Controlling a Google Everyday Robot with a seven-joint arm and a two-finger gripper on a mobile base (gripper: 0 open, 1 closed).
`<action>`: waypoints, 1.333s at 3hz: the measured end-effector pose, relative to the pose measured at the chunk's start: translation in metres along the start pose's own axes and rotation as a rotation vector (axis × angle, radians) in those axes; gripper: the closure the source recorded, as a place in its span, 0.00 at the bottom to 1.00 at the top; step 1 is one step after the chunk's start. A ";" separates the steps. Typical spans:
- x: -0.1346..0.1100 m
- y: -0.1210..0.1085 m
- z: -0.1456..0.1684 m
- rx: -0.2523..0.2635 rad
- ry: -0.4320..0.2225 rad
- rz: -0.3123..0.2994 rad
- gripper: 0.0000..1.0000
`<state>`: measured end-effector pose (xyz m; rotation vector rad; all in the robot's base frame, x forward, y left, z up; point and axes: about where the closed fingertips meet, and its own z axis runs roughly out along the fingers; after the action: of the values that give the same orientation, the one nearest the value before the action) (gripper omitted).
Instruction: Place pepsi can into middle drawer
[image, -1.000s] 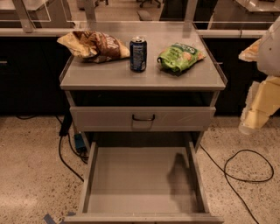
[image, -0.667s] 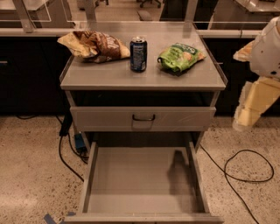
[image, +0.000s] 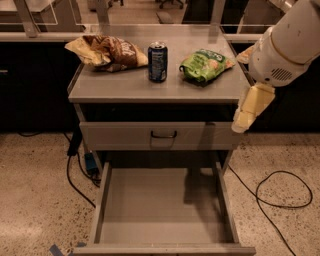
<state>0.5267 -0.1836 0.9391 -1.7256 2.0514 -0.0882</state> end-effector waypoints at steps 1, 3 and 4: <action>-0.022 -0.031 0.016 0.023 -0.026 -0.048 0.00; -0.050 -0.056 0.028 0.032 -0.066 -0.098 0.00; -0.059 -0.080 0.042 0.047 -0.087 -0.150 0.00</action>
Offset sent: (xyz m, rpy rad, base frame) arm 0.0939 0.0662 0.0134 0.0377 -0.0727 0.1512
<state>0.6228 -0.1347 0.9463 -1.8195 1.8430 -0.1058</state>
